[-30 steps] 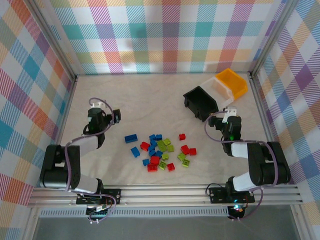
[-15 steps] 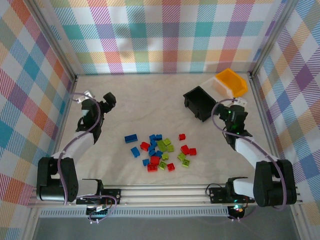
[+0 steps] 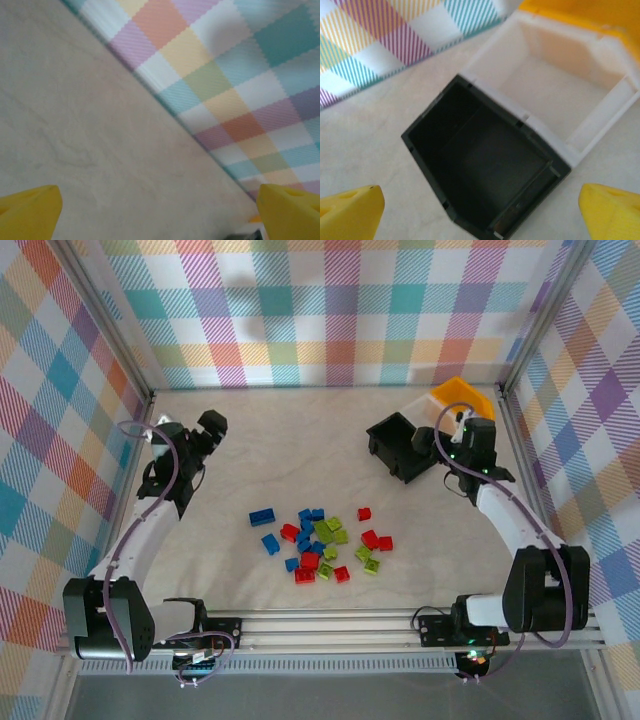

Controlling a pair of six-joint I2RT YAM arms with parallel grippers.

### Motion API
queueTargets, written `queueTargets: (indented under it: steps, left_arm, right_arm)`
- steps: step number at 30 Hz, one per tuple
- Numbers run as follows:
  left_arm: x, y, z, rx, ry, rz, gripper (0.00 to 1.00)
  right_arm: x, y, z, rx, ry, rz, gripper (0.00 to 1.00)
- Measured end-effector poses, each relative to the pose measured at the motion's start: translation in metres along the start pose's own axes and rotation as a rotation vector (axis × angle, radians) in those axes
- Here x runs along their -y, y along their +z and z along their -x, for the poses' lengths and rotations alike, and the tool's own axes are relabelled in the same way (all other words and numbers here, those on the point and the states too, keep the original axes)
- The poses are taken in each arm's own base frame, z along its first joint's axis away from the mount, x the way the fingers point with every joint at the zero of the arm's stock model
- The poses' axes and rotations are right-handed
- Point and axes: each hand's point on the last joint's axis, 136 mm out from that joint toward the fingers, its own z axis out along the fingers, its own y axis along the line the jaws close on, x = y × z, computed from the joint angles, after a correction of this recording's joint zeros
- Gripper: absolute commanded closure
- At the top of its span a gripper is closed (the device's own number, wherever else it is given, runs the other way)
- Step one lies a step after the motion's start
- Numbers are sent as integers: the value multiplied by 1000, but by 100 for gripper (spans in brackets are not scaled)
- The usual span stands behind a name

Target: Sort the legos into containers by color

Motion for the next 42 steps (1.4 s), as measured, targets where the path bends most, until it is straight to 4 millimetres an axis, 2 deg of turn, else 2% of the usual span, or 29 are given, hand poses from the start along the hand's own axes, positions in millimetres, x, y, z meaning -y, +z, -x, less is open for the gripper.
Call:
queueTargets:
  steps: [2, 7, 10, 14, 18, 22, 27, 32, 38, 42]
  left_arm:
    - [-3, 5, -14, -73, 18, 38, 0]
    - [13, 10, -42, -193, 93, 46, 0]
    - [12, 10, -60, -247, 112, 57, 2]
    - [7, 11, -81, -311, 136, 83, 5]
    - [7, 9, -105, -384, 153, 95, 6]
    - [12, 4, -123, -446, 152, 78, 7]
    - [15, -1, -136, -495, 149, 65, 7]
    - [13, -12, -149, -528, 157, 56, 6]
    - [18, -25, -146, -521, 153, 38, 6]
    - [17, -30, -144, -519, 152, 44, 6]
  right_arm:
    - [-4, 2, -8, -53, 3, -11, 0]
    - [-16, -1, -21, -88, -3, -43, 0]
    - [-30, -3, -25, -104, -30, 14, 0]
    - [-32, 2, -30, -138, -53, 25, 0]
    - [-34, 25, -27, -192, -53, 8, 0]
    - [-34, 51, -39, -265, -51, -4, 0]
    - [-43, 79, -55, -334, -68, -2, 0]
    - [-60, 94, -64, -369, -90, 13, 0]
    - [-94, 102, -80, -401, -109, 42, 2]
    - [-127, 105, -97, -421, -115, 81, 2]
